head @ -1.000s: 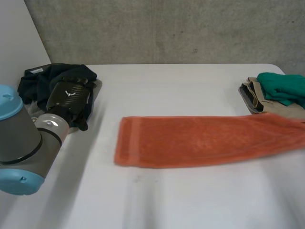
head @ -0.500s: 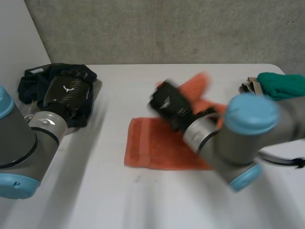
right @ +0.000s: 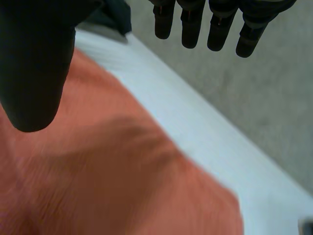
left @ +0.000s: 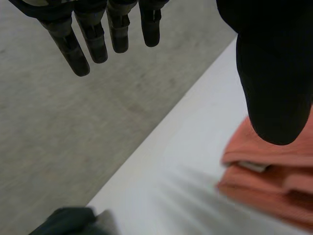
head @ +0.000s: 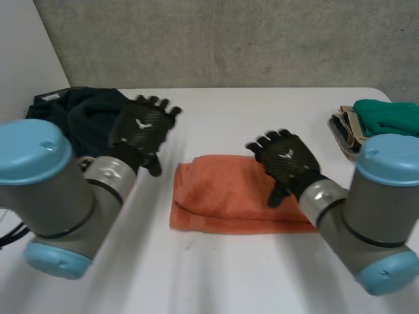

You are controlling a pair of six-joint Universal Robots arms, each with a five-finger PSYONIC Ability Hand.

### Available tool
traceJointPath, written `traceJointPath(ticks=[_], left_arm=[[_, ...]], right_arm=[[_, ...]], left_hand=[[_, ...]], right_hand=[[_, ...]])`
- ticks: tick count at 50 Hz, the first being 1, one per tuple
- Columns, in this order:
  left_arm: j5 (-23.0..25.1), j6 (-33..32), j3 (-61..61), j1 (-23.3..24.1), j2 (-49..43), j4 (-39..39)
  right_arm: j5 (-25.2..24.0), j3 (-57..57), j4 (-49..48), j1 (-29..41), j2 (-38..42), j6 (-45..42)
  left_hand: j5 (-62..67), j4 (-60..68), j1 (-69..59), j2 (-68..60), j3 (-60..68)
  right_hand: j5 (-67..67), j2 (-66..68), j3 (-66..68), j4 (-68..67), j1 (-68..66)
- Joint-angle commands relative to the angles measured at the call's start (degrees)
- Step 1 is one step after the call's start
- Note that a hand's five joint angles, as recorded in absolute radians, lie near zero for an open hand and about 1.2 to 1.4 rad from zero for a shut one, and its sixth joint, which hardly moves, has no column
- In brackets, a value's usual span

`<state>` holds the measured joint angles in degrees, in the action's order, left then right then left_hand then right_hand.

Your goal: Fold the laundry.

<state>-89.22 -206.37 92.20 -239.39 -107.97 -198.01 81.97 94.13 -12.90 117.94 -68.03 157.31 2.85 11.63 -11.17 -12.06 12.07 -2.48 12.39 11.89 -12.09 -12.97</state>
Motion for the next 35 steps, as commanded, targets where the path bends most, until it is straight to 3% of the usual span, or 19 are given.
traceJointPath(ticks=[1,4,7,8,13,19,24,29,33,34,35], left_arm=[[-0.6,-0.26,-5.1,6.56,-7.69,0.08],[-0.6,-0.26,-5.8,7.36,-8.31,0.08],[-0.6,-0.26,-5.72,7.36,-8.23,0.17],[-0.6,-0.26,-5.72,7.27,-8.05,0.17],[-0.69,-0.26,-5.01,7.01,-7.08,0.52],[-1.92,0.0,-2.73,3.76,-2.61,0.7],[-2.01,0.09,-1.67,0.68,0.47,0.7],[-2.1,0.17,-0.45,-0.72,2.58,0.7],[-2.01,0.7,0.17,-1.17,2.68,0.61],[-2.1,0.96,0.17,-1.17,2.67,0.61],[-2.01,1.23,0.17,-1.25,2.67,0.61]], right_arm=[[0.21,5.53,4.38,-6.75,-0.27,-2.17],[1.09,6.59,3.85,-8.68,1.66,-5.25],[3.02,6.68,1.22,-10.88,3.86,-9.11],[3.63,6.77,-0.01,-11.49,4.04,-10.17],[7.32,5.81,-10.1,-12.91,3.52,-18.93],[6.98,3.26,-11.7,-8.09,1.15,-23.54],[-0.56,-0.87,-14.78,5.27,1.49,-24.24],[-10.75,-1.23,-15.14,11.25,6.75,-24.33],[-13.06,-2.8,-14.17,13.54,10.54,-24.94],[-12.62,-3.33,-14.0,13.63,11.15,-24.94],[-11.14,-4.56,-13.47,13.72,12.12,-24.59]], left_hand=[[-2.64,-1.42,0.95,1.85,-1.85],[-2.64,-1.42,0.95,1.85,-1.85],[-2.64,-1.42,0.95,1.85,-1.85],[-2.64,-1.42,0.95,1.85,-1.85],[-2.64,-1.42,0.95,1.85,-1.85],[-2.85,-1.63,1.17,2.06,-2.07],[-2.85,-1.63,1.17,2.06,-2.07],[-2.85,-1.63,1.17,2.06,-2.07],[-2.85,-1.63,1.17,2.06,-2.07],[-2.85,-1.63,1.17,2.06,-2.07],[-2.85,-1.63,1.17,2.06,-2.07]], right_hand=[[2.48,-2.39,-1.89,2.09,2.97],[-4.61,4.71,5.2,-5.01,-4.12],[-57.65,57.75,58.24,-58.05,-57.16],[-67.42,67.51,68.01,-67.82,-66.93],[-67.52,67.61,68.11,-67.91,-67.03],[-67.52,67.61,68.11,-67.91,-67.03],[-67.52,67.61,68.11,-67.91,-67.03],[-67.52,67.61,68.11,-67.91,-67.03],[-67.52,67.61,68.11,-67.91,-67.03],[-64.41,64.51,65.0,-64.81,-63.92],[-28.41,28.51,29.0,-28.81,-27.92]])
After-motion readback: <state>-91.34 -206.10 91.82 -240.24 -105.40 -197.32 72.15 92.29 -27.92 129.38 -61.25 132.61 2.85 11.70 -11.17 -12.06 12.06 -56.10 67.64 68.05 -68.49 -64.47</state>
